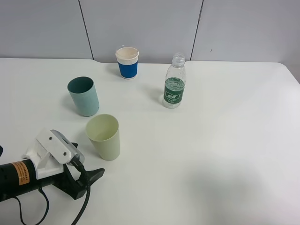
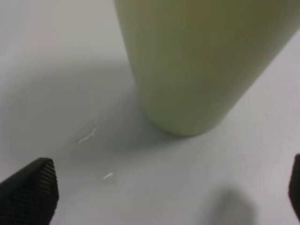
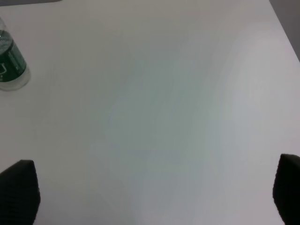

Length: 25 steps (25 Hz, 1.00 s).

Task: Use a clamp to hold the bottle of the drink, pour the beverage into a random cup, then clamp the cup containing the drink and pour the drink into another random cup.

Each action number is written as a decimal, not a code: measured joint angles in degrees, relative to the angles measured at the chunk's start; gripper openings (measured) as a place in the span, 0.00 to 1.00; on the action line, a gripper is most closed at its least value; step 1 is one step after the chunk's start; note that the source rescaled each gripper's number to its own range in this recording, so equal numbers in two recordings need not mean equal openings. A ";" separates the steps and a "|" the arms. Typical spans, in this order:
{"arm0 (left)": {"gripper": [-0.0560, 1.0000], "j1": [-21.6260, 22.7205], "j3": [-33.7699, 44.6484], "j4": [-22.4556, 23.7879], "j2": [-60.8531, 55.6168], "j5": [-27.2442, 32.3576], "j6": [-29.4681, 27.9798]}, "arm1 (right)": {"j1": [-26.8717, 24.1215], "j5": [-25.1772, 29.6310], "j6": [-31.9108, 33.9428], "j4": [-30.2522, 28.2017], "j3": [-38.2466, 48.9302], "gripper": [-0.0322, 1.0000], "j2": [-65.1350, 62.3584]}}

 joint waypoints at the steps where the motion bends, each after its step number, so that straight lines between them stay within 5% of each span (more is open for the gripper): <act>1: 1.00 0.00 0.00 0.42 0.00 0.00 0.00 | 0.00 0.00 0.00 0.00 0.00 1.00 0.00; 25: 1.00 0.00 -11.47 5.51 3.70 -0.36 0.49 | 0.00 0.00 0.00 0.00 0.00 1.00 0.00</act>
